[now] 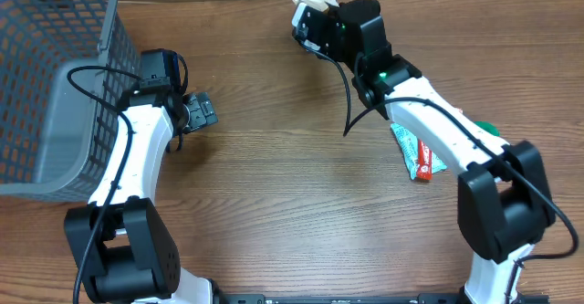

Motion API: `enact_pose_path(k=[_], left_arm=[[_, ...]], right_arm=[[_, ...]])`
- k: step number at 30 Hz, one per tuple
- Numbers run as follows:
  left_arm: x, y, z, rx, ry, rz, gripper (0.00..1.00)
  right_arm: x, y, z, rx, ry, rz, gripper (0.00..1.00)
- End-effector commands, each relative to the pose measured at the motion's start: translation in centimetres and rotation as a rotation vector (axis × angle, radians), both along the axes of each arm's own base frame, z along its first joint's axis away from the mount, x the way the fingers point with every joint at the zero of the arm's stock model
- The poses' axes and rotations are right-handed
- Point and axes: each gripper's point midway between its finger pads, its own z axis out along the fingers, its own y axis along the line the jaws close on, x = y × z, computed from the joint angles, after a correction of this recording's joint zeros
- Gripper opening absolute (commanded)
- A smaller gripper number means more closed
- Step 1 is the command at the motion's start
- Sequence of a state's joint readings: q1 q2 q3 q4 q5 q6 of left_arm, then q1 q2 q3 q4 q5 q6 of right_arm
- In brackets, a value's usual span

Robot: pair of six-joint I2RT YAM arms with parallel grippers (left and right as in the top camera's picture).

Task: Scan the item barcode
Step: 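Hold the PanTree bag before the white scanner with the right gripper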

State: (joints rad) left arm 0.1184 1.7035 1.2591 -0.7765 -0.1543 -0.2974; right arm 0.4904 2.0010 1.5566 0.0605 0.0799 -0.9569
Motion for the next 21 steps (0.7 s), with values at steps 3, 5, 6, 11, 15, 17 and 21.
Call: enact_pose_path(k=[3,5,6,11,15,17,21], left_arm=[[0.5,0.2,1.5,0.009,-0.047,0.02,1.0],[0.5,0.2,1.5,0.009,-0.047,0.02,1.0],[0.5,0.2,1.5,0.009,-0.047,0.02,1.0],[0.5,0.2,1.5,0.009,-0.047,0.019,1.0],[0.5,0.2,1.5,0.009,-0.047,0.019,1.0],[0.5,0.2,1.5,0.009,-0.047,0.02,1.0],[0.5,0.2,1.5,0.009,-0.047,0.02,1.0]], right_arm=[[1.8,-0.2,-1.4,-0.008,-0.035,-0.02,0.03],[2.2,-0.2,-2.0,-0.006,-0.042,-0.023,0.03],[2.4,-0.2,-2.2,-0.004,-0.046,-0.023,0.03],[3.2,-0.1,-2.9,-0.09,-0.117,0.002,0.03],[3.4,-0.2,-4.0,-0.157,-0.127,0.012,0.03],[3.5,-0.3,-4.7,-0.166,-0.116,0.006,0.03],[3.5,-0.2,-6.0,-0.173,-0.089,0.013,0.03]])
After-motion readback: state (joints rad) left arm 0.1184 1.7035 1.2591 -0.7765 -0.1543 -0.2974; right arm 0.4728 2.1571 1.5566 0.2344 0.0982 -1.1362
